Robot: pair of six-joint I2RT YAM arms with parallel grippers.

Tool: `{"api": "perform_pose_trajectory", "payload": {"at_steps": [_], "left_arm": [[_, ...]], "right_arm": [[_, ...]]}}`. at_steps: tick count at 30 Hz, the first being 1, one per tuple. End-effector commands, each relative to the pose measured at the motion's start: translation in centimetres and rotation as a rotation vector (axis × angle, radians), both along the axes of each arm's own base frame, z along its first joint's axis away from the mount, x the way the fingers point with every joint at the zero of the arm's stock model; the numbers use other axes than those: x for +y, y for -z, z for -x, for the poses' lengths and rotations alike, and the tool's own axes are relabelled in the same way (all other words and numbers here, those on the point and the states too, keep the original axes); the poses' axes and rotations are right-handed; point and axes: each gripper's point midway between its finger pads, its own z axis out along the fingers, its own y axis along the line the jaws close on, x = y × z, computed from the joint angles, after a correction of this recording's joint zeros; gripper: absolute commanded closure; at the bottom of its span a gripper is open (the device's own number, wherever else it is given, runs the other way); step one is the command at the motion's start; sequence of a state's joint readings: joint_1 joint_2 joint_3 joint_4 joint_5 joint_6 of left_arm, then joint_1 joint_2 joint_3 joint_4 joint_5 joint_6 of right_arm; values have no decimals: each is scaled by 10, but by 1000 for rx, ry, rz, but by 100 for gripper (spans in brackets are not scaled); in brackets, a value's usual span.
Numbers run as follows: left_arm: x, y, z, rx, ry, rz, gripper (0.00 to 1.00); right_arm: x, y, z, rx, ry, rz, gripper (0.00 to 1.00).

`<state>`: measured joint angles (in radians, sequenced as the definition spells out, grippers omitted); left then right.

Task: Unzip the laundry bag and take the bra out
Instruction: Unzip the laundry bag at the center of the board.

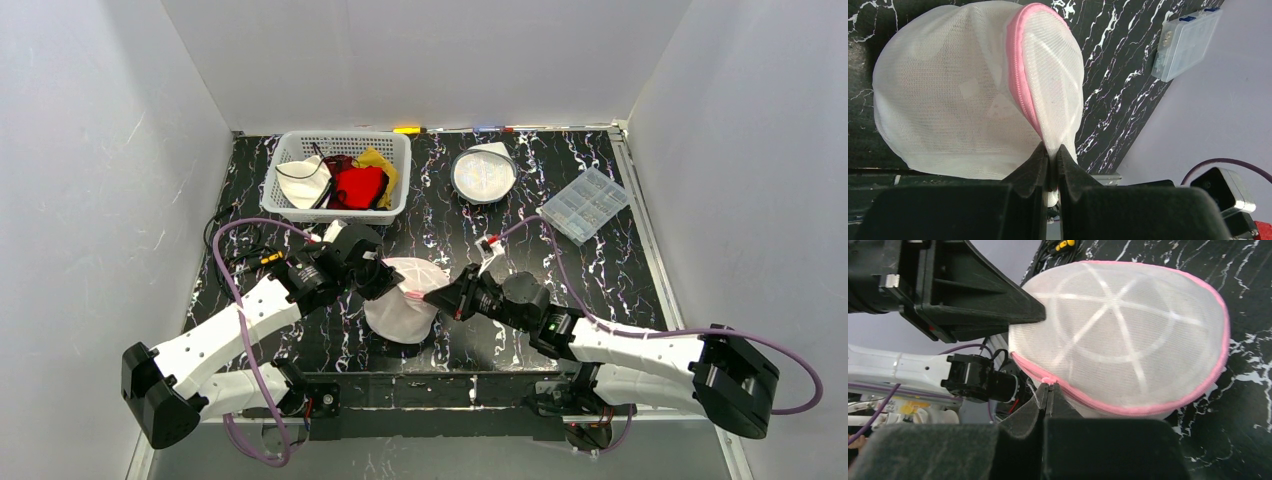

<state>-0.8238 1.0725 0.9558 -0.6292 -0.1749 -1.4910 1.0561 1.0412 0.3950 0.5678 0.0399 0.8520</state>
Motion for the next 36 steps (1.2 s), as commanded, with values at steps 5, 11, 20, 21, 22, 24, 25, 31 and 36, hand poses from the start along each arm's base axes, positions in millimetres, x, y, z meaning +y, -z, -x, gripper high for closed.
{"api": "perform_pose_trajectory", "payload": {"at_steps": [5,11,20,21,22,24,25,31,36], "left_arm": [[3,-1,5,-6,20,-1,100],[3,-1,4,-4,16,-1,100],[4,-10,6,-23,10,25,100],[5,-12,6,-27,9,29,100],[5,-14,6,-31,9,34,100],[4,-18,6,-36,12,45,100],[4,-20,7,-38,14,48,100],[3,-21,8,-34,19,58,100],[4,-19,10,-32,19,64,100]], "right_arm": [[-10,-3,-3,-34,29,33,99],[-5,-10,9,-29,-38,2,66],[-11,-11,28,-33,-114,-53,33],[-10,-12,30,-32,-122,-58,31],[-9,-11,30,-29,-129,-59,30],[-6,-13,32,-27,-146,-70,28],[-5,-14,33,-27,-154,-78,28],[4,-26,31,-27,-165,-136,27],[13,-27,26,-6,-162,-156,31]]}}
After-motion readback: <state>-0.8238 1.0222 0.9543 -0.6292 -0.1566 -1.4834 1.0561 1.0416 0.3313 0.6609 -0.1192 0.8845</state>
